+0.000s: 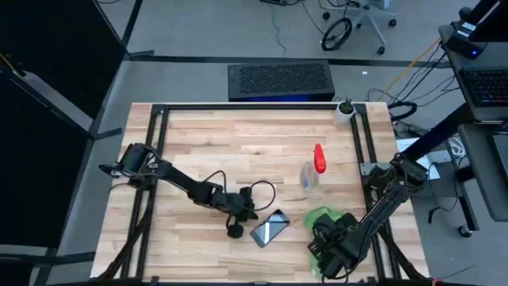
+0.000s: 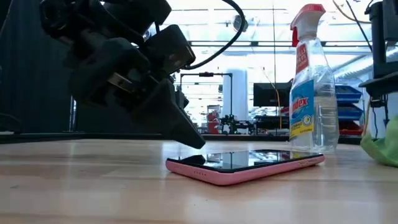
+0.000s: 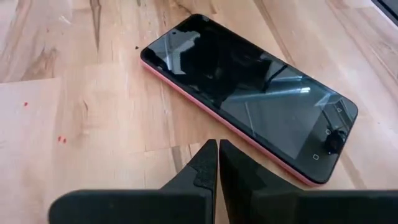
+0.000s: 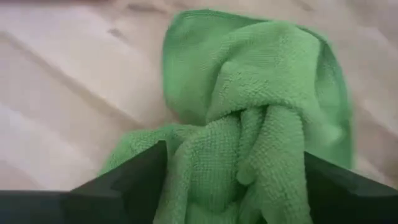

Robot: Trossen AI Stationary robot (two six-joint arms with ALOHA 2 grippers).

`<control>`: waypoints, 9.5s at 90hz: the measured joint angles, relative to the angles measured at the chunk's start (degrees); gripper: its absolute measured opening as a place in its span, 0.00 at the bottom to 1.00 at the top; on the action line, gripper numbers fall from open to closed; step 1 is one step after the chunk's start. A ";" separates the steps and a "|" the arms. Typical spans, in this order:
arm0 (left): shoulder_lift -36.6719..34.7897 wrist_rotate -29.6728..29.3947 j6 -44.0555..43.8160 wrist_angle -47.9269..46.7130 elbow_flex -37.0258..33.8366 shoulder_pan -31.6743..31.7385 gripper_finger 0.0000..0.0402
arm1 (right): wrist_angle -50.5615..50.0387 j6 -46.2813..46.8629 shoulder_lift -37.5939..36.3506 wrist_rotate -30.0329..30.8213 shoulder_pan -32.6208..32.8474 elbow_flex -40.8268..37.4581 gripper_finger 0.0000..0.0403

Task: Apply microfiber cloth
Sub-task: Wipe the front of the cellphone with the green microfiber cloth, then spray the back of the cellphone with the cleaning bottle

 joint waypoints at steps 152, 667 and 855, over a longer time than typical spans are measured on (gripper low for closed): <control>4.40 2.83 -1.46 4.92 0.20 -1.64 0.00 | 28.98 -32.07 6.89 9.14 -10.69 -7.31 0.02; -5.05 -7.38 9.03 -15.36 4.64 -5.22 0.00 | 6.88 1.12 -15.75 16.06 0.54 -7.77 0.74; 10.29 -8.76 9.08 16.13 3.43 -4.15 0.00 | 87.98 -29.21 -0.13 7.07 -16.95 -32.34 0.11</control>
